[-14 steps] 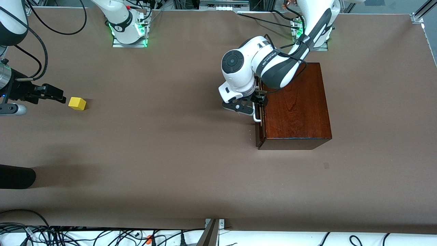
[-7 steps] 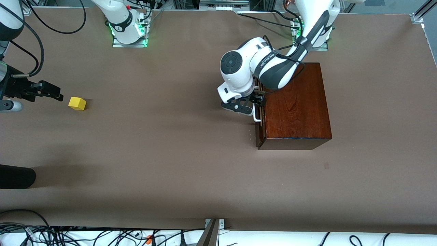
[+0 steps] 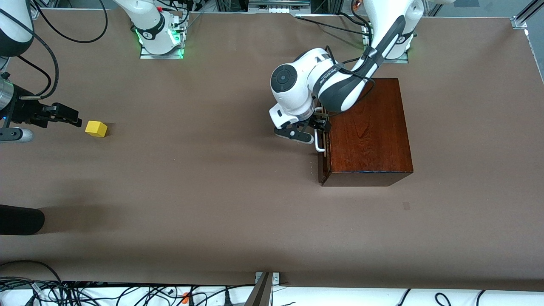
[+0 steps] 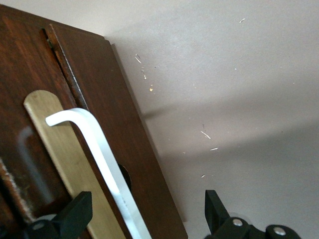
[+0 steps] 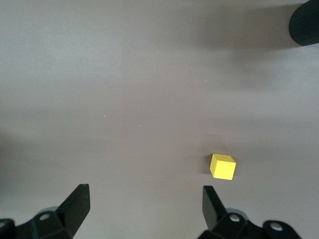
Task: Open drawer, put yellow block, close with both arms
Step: 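Pull the drawer open by its handle with the left gripper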
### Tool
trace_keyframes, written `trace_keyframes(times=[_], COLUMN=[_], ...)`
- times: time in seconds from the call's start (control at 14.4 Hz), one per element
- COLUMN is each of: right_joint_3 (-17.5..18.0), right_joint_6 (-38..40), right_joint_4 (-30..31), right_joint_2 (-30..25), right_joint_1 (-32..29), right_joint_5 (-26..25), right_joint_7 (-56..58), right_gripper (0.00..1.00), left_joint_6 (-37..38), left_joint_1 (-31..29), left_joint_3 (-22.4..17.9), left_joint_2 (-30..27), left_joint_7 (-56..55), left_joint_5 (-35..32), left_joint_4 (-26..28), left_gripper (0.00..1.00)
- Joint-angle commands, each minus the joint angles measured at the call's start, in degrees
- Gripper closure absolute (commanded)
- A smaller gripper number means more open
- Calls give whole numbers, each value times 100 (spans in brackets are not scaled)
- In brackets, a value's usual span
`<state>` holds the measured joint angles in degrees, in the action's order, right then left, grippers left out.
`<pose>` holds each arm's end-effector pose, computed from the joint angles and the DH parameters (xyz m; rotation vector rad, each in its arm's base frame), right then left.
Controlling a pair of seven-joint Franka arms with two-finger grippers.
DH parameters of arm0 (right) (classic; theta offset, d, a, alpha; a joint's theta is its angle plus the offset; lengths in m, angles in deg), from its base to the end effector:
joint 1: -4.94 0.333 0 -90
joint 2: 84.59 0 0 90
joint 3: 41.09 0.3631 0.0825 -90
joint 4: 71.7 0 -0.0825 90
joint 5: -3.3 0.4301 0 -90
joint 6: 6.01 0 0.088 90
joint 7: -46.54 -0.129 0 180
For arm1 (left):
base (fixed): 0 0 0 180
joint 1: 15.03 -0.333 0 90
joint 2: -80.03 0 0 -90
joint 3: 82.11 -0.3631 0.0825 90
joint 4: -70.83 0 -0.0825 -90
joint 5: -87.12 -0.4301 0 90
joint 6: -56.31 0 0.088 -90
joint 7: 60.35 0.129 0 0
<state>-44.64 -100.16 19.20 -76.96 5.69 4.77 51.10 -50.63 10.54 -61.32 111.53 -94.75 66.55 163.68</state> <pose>0.6449 -0.0261 0.5645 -3.1170 -0.0438 0.1168 0.5355 -0.4698 0.2958 -2.8268 0.4783 0.1575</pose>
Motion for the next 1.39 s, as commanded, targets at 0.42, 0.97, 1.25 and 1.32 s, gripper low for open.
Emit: trace_keyframes(times=[0.42, 0.97, 1.25, 1.32], right_joint_3=[-5, 3, -6, -6], right_joint_6=[19, 28, 37, 37], right_joint_4=[51, 51, 51, 42], right_joint_2=[-52, -43, -34, -34], right_joint_1=[-5, -5, -5, -5], right_joint_5=[-50, -50, -50, -50], right_joint_7=[45, 45, 45, 53], right_gripper=[0, 0, 0, 0], left_joint_6=[-99, -520, -679, -679], left_joint_1=[133, 282, 423, 475], left_joint_3=[-14, -5, -5, -5], left_joint_2=[119, 198, 303, 347], left_joint_7=[-295, -638, -997, -1050], left_joint_5=[-185, -132, -88, -88], left_joint_4=[-39, -118, -179, -310], left_gripper=[0, 0, 0, 0])
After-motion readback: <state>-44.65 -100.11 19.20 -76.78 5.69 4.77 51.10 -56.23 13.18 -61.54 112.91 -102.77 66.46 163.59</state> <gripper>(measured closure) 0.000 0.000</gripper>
